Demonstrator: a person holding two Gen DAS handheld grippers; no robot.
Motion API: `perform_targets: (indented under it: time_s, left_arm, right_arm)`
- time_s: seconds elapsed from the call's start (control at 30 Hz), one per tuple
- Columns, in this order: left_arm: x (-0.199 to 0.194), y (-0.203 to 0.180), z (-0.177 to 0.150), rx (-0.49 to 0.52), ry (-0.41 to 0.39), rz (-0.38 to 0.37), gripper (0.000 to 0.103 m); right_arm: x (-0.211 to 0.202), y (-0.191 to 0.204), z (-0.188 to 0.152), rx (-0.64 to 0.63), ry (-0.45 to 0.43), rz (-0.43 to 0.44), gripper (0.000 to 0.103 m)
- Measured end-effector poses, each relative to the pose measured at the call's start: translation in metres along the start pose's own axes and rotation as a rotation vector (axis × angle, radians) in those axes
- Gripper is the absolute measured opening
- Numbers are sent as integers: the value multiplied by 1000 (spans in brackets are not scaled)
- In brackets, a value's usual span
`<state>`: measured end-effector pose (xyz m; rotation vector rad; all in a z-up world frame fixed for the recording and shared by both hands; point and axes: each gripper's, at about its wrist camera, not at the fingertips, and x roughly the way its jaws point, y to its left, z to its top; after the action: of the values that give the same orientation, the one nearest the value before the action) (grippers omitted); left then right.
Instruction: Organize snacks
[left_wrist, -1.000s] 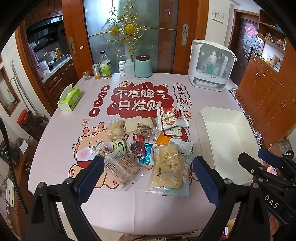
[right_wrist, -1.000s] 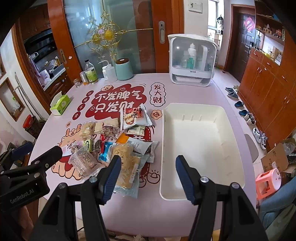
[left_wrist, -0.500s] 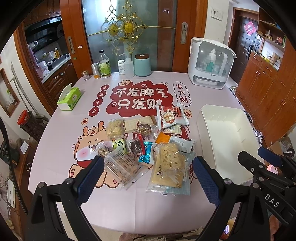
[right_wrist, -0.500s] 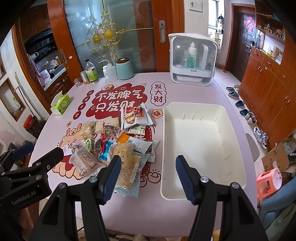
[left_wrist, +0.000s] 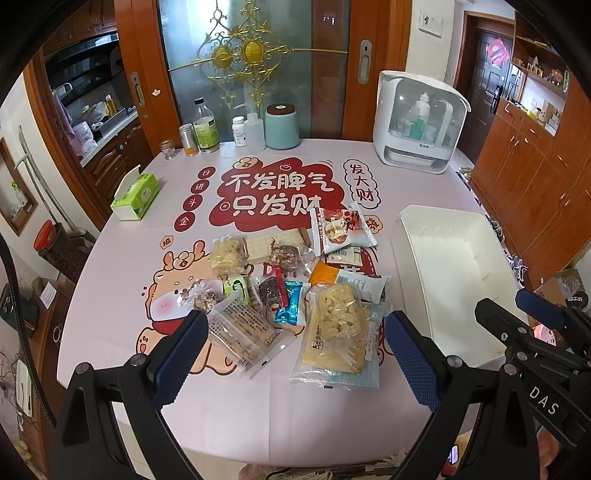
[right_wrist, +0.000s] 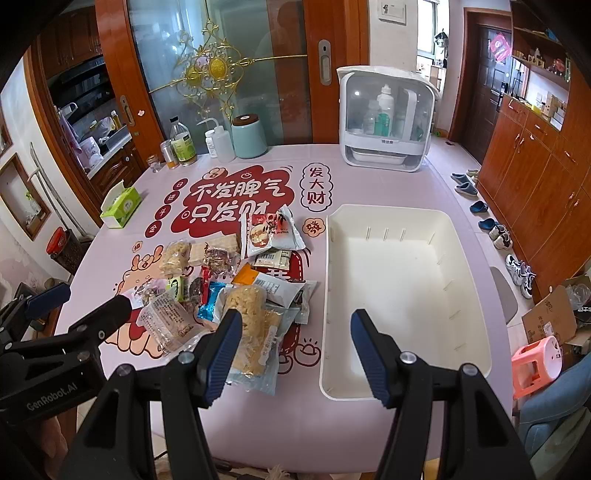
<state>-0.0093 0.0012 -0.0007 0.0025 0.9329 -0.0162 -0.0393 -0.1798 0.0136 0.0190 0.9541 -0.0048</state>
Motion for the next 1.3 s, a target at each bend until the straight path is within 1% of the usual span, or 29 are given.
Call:
perform_targets:
  time_s: [1.1, 1.3]
  left_arm:
    - [1, 0, -1, 0, 7, 5, 96]
    - [1, 5, -12, -13, 9, 18, 96]
  right_arm:
    - [5, 0, 0, -3, 9, 6, 62]
    - [7, 4, -6, -11, 6, 14, 62]
